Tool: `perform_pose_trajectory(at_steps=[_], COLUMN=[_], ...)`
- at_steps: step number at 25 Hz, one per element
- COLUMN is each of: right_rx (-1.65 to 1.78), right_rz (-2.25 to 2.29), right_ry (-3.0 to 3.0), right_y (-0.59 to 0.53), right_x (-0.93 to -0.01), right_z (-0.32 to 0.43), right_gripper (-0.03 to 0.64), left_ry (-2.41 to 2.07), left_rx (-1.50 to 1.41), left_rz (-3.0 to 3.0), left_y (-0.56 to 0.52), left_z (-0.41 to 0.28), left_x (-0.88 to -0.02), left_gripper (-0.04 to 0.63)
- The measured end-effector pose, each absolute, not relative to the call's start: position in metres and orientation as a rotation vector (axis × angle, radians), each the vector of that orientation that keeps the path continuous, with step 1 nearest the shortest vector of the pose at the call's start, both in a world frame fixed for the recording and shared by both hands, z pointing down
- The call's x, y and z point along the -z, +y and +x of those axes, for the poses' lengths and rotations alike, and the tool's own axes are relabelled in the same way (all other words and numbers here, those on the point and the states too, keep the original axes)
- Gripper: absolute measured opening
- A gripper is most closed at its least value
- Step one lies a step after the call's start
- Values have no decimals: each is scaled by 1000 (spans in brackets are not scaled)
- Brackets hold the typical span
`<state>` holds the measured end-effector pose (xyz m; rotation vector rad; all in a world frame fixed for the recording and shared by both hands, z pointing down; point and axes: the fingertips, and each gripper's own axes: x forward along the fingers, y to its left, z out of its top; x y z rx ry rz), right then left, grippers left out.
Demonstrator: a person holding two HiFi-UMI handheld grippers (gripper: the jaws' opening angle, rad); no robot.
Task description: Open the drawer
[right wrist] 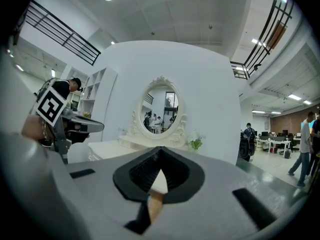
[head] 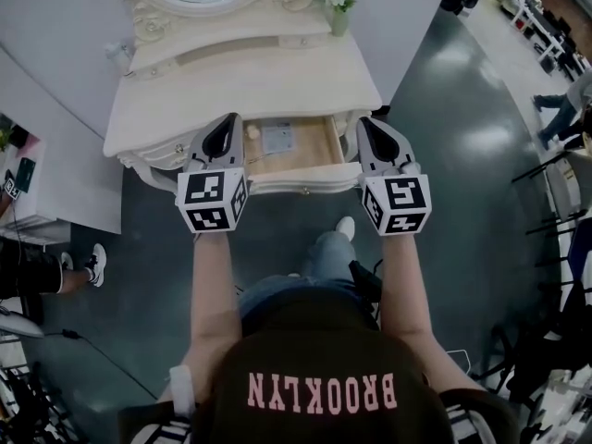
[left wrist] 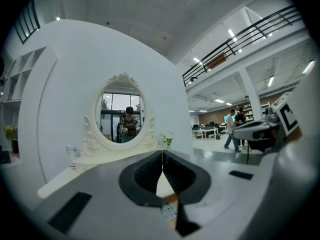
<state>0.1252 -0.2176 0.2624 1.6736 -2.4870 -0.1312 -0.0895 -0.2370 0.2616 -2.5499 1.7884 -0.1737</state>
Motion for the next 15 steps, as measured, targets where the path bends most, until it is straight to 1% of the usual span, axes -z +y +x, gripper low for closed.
perform_pose_trajectory(at_steps=[15], right_rx=[120], right_rz=[1641], right_ry=[-2493], right_y=[-220], right_x=[-267], right_z=[114], right_gripper=[-5], left_ry=[1780], left_rx=[155], left_rz=[-2552], left_y=[-238], left_z=[-94], left_x=[-259], left_gripper=[6])
